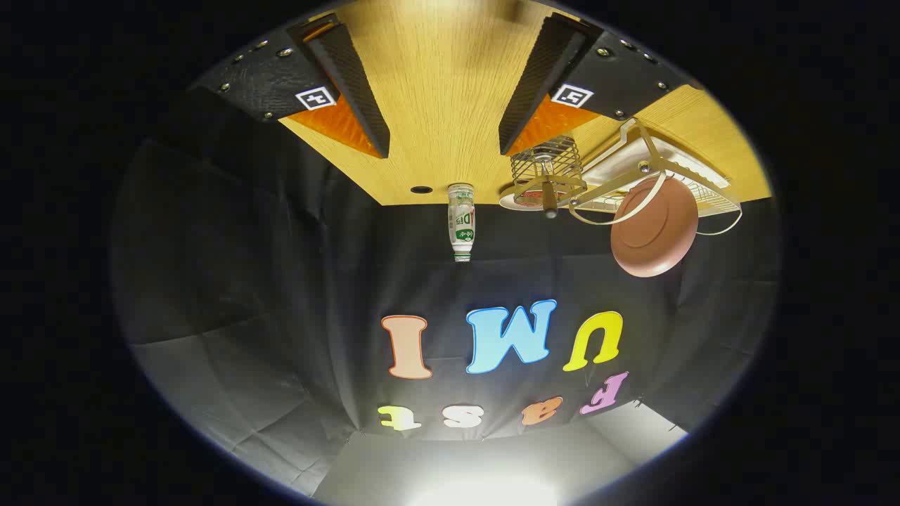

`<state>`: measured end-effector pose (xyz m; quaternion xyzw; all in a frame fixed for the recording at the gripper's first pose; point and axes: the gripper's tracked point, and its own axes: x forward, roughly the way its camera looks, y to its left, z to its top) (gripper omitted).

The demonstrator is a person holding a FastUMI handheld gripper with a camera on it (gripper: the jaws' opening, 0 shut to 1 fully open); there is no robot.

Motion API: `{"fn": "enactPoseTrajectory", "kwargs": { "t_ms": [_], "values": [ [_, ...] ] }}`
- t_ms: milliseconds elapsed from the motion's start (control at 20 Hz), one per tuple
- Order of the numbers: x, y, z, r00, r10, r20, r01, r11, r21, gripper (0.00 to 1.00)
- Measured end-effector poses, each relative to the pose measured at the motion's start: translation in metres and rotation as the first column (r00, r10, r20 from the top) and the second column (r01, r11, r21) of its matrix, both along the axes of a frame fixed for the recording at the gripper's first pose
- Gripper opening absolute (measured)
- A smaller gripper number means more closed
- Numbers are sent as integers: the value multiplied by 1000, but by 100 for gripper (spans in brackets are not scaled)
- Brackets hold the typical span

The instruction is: Take the plate from the dish rack, then take the spoon from the basket and place it into the plate.

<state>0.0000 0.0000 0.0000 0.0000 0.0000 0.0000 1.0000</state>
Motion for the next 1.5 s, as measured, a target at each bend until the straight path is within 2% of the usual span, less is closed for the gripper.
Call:
{"fn": "enactPoseTrajectory", "kwargs": {
  "t_ms": [450, 650, 850, 1000, 1250, 1350, 1500],
  "values": [
    [5, 0, 0, 1000, 0, 1, 0, 1000, -1, 96],
    [43, 1, -6, 999, 6, -40, -5, 1000, 7, 96],
    [85, -7, 9, 1000, -19, -16, 20, 999, 25, 96],
    [99, -18, 37, 999, -47, -2, 47, 998, 44, 96],
    [76, -26, 113, 996, -91, 23, 91, 996, 15, 96],
    [61, -18, 145, 994, -102, 28, 102, 995, 0, 96],
    [50, 16, 195, 997, -67, 35, 66, 998, 20, 95]
  ]
}}
